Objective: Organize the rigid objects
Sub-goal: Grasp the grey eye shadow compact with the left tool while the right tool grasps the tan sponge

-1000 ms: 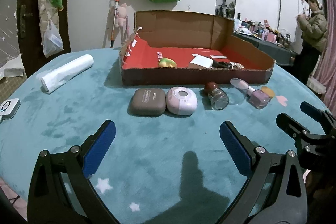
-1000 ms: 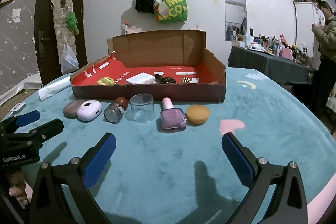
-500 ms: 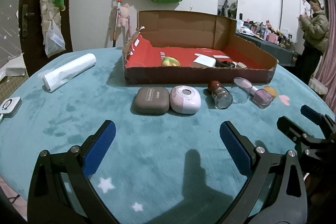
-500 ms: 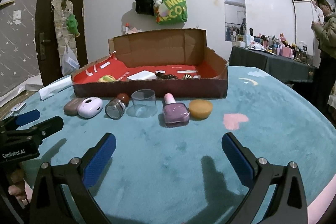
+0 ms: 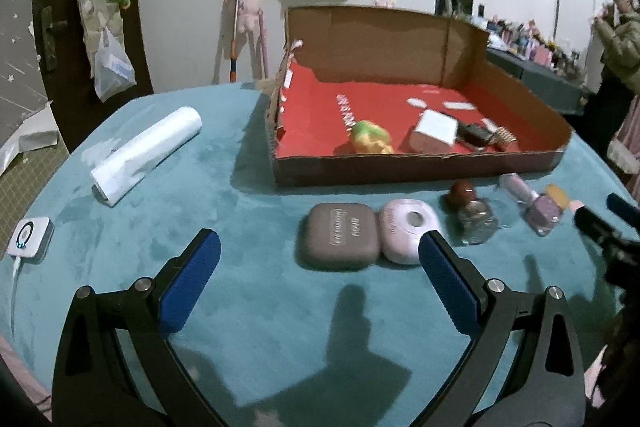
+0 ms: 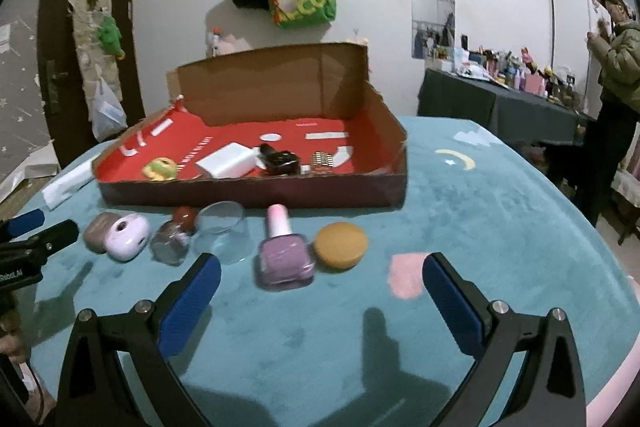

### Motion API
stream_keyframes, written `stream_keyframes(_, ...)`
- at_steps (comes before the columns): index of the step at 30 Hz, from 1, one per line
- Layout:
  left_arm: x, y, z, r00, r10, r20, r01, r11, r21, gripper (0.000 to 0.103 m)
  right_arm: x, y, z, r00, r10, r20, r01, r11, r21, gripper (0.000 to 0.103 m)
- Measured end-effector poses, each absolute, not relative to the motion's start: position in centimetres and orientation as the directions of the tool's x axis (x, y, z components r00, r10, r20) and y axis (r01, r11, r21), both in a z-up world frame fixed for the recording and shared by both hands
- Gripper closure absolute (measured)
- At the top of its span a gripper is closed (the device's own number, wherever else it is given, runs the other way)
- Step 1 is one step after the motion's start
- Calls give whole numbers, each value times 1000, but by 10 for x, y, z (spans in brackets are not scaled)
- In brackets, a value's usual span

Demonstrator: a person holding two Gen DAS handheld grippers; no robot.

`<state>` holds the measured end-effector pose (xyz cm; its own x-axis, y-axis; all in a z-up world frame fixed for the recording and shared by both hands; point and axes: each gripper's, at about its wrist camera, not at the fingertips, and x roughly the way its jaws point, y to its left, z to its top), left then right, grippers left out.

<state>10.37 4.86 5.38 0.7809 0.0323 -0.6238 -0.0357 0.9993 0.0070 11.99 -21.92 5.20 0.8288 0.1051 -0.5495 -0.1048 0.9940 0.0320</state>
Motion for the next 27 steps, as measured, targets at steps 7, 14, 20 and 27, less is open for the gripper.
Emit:
stream_keyframes(7, 138, 64, 38, 672, -7, -740, -5, 1000, -14, 2, 153, -242, 50, 735, 111, -669, -75, 994, 83, 0)
stream_keyframes(14, 150, 64, 32, 630, -30, -776, 37, 999, -9, 2, 169, -257, 46, 684, 84, -725, -82, 996, 38, 0)
stream_keyframes(20, 156, 65, 31, 622, -34, -782, 63, 998, 7, 1, 178, -252, 33, 628, 34, -778, -111, 993, -46, 0)
stream_keyframes(27, 160, 66, 31, 621, 3, -784, 52, 998, 45, 1, 191, -255, 28, 592, 58, -804, -120, 993, -17, 0)
